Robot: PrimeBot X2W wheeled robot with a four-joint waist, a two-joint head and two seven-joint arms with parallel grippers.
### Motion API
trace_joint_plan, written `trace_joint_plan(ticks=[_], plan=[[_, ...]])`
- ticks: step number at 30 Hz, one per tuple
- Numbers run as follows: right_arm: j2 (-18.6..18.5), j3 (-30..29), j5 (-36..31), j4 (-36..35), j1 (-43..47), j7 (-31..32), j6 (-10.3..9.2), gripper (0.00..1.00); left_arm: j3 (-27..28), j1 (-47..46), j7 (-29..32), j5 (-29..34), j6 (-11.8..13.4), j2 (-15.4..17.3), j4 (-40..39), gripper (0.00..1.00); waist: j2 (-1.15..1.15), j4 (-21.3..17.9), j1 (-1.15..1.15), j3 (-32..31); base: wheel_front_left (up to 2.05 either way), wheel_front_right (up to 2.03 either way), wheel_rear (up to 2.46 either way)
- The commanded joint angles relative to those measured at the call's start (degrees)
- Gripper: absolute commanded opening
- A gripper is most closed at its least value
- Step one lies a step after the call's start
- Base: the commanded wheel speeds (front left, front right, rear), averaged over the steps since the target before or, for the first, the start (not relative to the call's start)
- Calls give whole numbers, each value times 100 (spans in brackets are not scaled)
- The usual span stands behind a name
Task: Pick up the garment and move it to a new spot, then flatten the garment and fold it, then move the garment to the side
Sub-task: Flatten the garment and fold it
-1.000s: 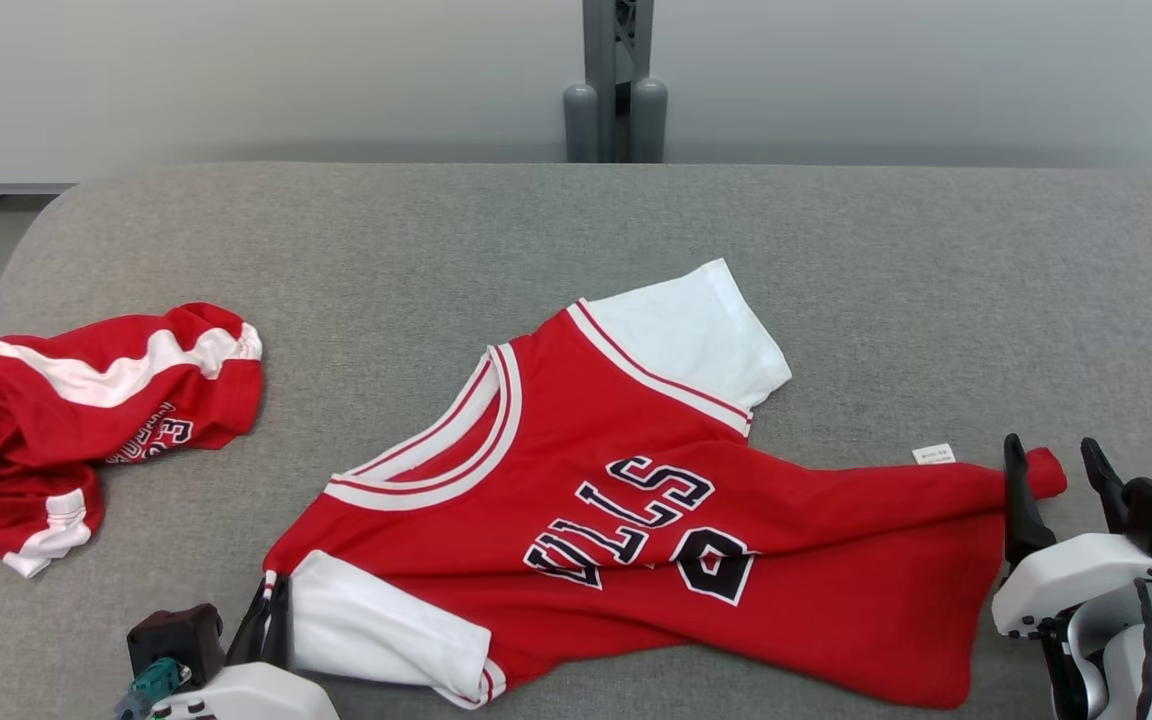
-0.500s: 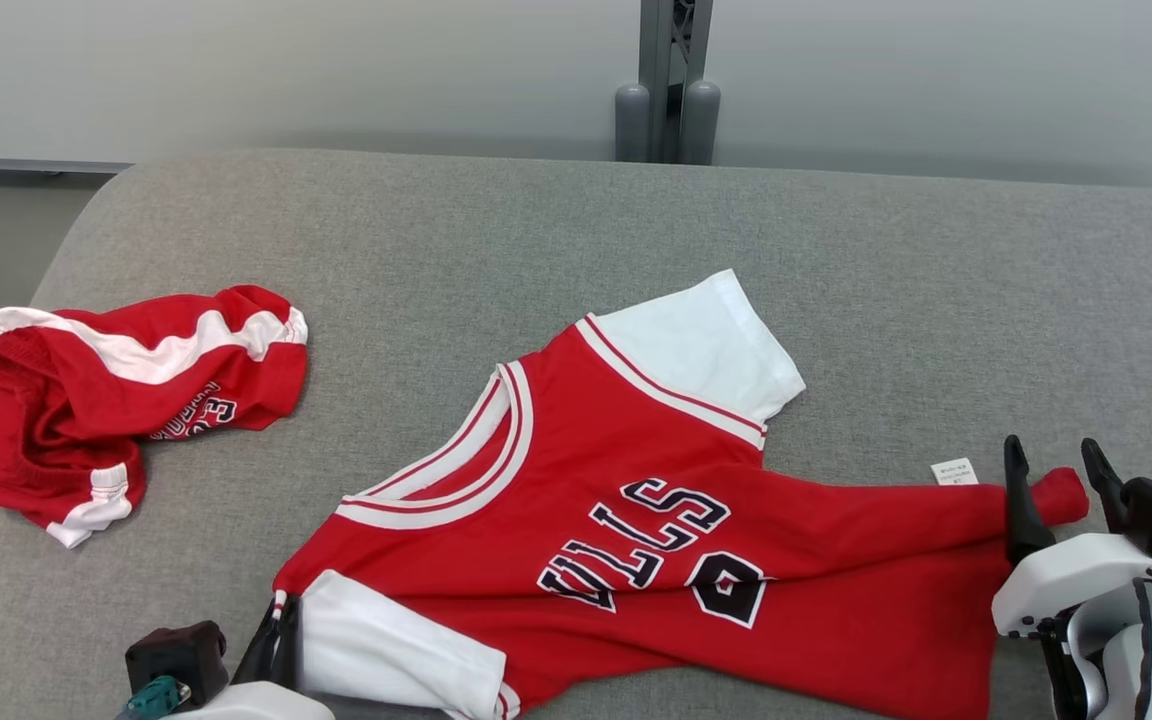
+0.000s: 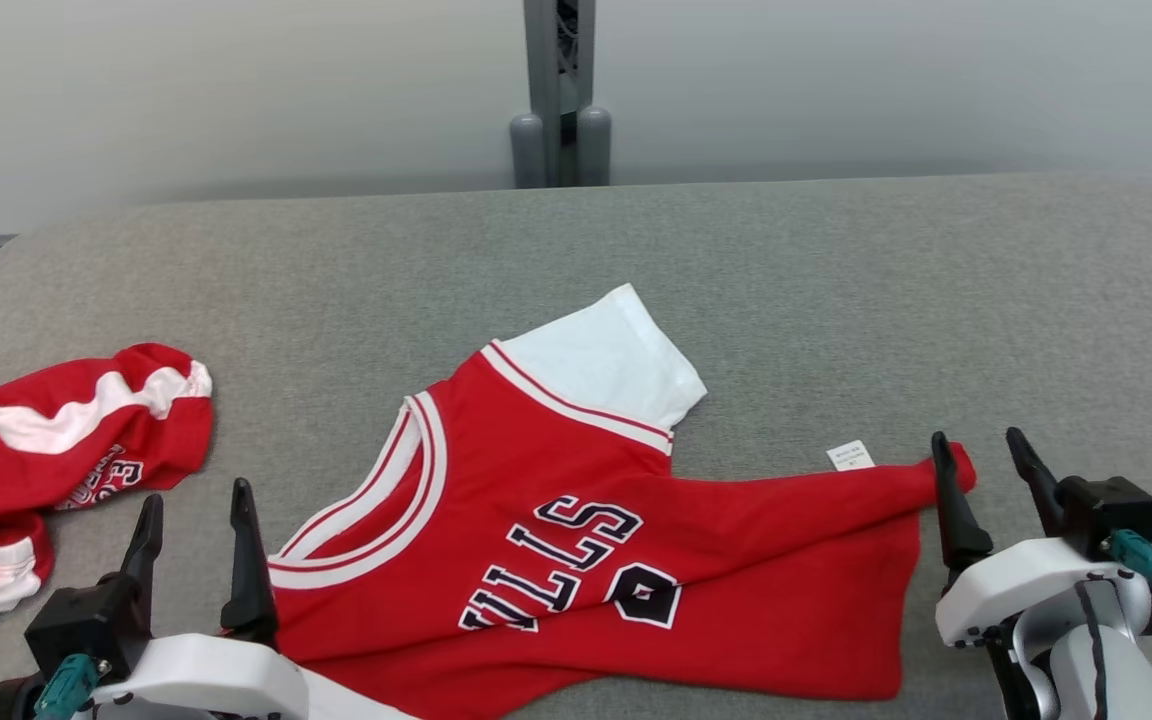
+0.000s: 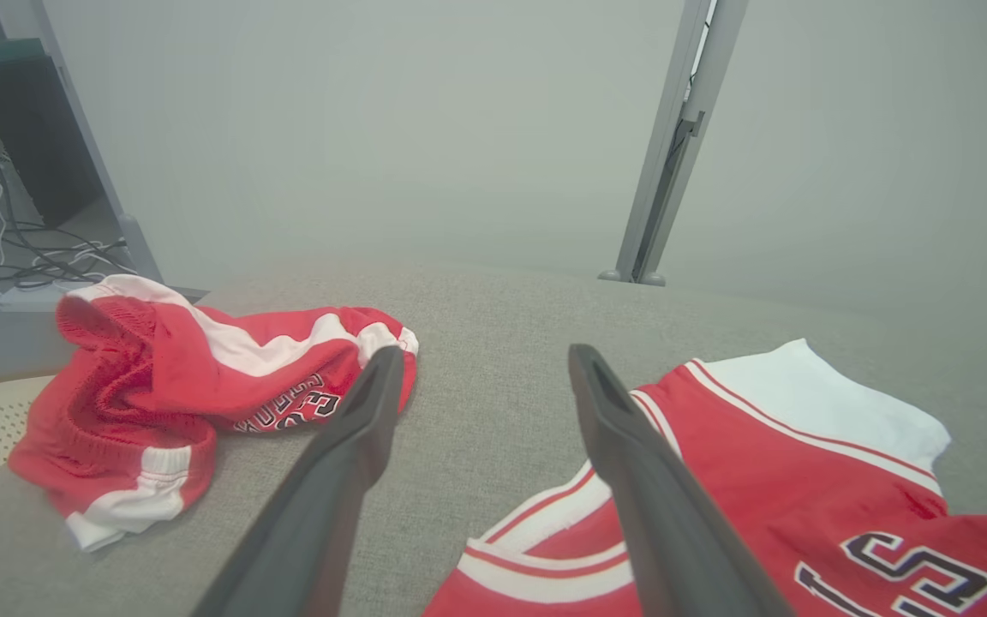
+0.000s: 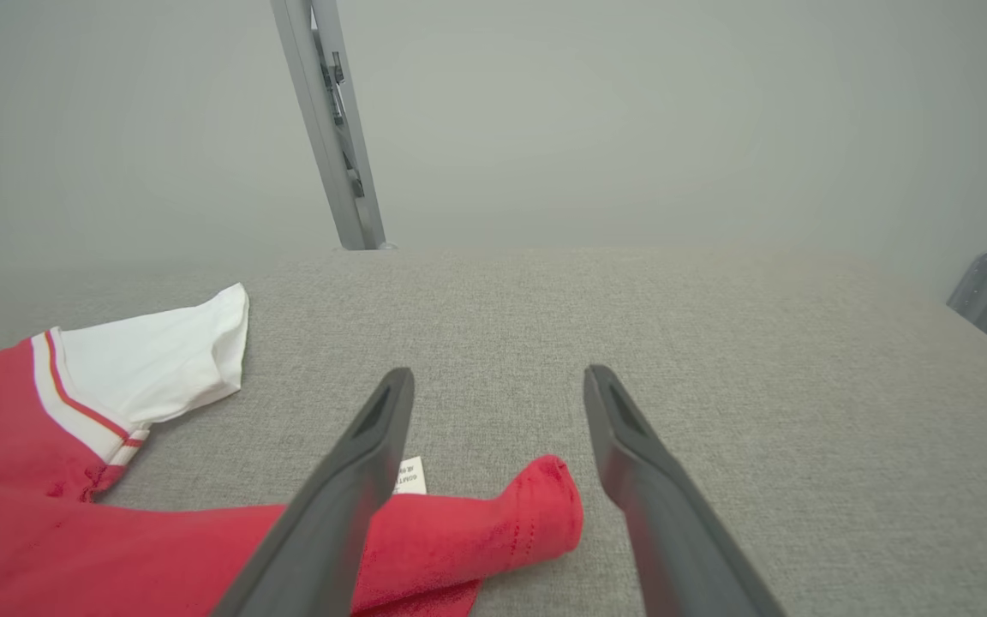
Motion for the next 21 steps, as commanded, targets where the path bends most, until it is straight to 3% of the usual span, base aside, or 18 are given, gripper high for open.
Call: trace_joint_plan(ticks=[1,7,14,21], plan=[[-33,54,37,-52,76,-6,-1,100,-27,-89,-79,34,-59,6,-5,100,0,-200,0,-68,0,0,0],[-37,571,306,-420,388,-6,-1,100,-268,-224,-452,103,-164,-82,58,100,0,-666,0,-253,0,0,0],[-34,715,323,-797,852,-6,-1,100,-454,-225,-936,72,-408,-102,460,100,0,-1005,0,-487,0,0,0],[-35,912,293,-1060,1255,-6,-2,100,-546,17,-1238,68,-354,-172,761,100,0,-1197,0,-658,0,0,0]])
